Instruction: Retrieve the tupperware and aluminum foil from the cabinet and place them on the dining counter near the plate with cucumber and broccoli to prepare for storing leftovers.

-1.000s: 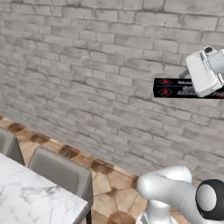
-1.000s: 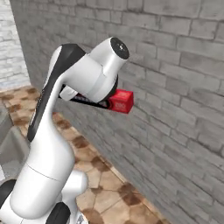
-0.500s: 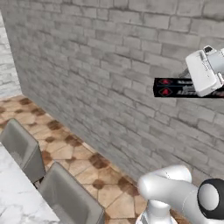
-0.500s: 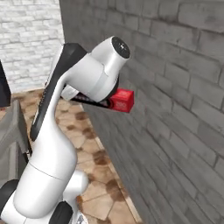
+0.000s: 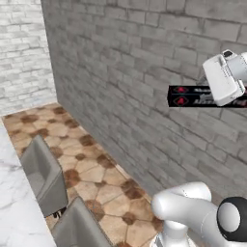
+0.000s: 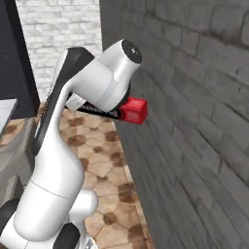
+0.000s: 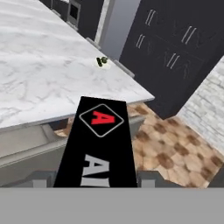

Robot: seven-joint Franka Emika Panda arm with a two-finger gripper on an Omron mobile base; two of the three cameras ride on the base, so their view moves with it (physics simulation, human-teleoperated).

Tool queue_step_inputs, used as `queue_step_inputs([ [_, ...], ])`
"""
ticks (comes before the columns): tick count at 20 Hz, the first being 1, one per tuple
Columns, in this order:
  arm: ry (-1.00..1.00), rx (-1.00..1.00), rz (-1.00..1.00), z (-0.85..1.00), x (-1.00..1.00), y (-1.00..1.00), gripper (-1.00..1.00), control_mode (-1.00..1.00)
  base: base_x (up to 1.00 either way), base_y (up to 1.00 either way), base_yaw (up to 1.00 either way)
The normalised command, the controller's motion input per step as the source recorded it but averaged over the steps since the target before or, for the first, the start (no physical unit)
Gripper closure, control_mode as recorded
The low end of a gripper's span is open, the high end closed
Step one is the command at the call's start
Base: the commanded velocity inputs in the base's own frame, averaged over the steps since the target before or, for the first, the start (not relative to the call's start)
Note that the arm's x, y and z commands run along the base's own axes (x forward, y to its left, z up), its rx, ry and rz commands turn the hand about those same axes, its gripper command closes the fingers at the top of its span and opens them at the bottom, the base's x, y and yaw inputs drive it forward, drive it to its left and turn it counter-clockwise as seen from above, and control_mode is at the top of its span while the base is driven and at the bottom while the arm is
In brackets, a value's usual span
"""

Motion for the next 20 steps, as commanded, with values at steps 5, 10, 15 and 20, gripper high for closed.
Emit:
queue_step_inputs([
  [5,0.00,0.00,0.00,0.00,0.00,0.00,1.00,1.00,1.00,0.01,0.37],
  [10,0.00,0.00,0.00,0.00,0.00,0.00,1.00,1.00,1.00,0.00,0.53],
  [15,0.00,0.00,0.00,0.00,0.00,0.00,1.00,1.00,1.00,0.00,0.52],
  [20,0.00,0.00,0.00,0.00,0.00,0.00,1.00,1.00,1.00,-0.05,0.43],
])
